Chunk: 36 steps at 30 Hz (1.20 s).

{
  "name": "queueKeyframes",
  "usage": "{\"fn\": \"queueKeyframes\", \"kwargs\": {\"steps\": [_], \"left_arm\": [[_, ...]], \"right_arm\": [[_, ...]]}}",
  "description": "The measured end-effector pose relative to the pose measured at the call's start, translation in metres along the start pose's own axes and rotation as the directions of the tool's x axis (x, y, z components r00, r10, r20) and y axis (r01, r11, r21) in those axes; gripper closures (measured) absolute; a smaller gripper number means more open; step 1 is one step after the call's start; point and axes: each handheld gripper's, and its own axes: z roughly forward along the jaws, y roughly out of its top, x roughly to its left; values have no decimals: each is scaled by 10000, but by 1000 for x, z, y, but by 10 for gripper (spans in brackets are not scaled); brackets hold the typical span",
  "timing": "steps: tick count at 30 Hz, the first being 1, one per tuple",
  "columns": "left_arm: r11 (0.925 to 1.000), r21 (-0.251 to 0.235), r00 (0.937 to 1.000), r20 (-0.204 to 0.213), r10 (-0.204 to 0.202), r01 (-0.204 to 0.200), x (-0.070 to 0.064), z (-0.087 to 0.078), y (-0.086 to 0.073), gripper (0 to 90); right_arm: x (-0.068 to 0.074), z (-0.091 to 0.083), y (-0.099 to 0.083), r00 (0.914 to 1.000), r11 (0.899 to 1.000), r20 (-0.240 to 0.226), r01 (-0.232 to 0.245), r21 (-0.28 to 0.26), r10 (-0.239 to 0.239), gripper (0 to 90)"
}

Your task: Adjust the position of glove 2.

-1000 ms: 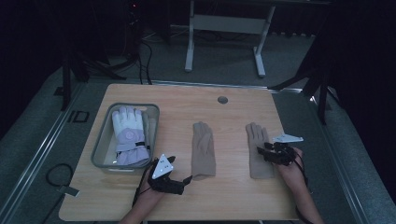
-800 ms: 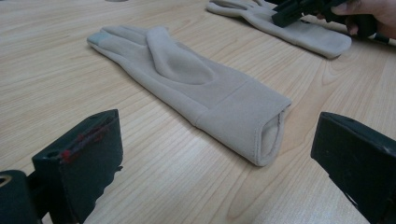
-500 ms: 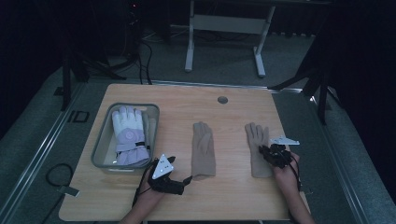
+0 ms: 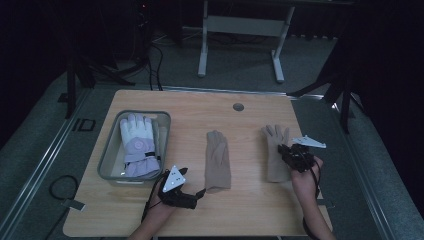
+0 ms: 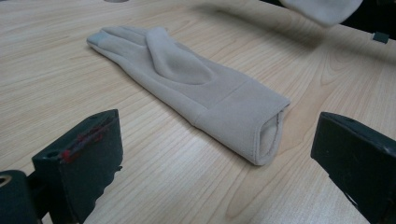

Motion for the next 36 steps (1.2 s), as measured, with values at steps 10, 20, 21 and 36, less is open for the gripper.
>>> {"fn": "queueKeyframes", "kwargs": {"steps": [10, 20, 21, 36], "left_arm": [[10000, -40, 10000, -12, -17, 17, 0, -1, 0, 24], [9999, -15, 9999, -8, 128, -128, -1, -1, 0, 24], [9999, -6, 9999, -14, 140, -140, -1, -1, 0, 24], [9997, -182, 9998, -30, 181, -181, -1, -5, 1, 24]], "right_arm": [[25, -5, 23, 9996, 9989, -238, -142, -448, 132, 815], [62, 3, 39, 9978, 9979, -657, -134, -627, 92, 815], [67, 4, 41, 9976, 9979, -693, -119, -633, 75, 815], [131, 25, 48, 9875, 9976, -1538, -441, -530, 354, 814]]}}
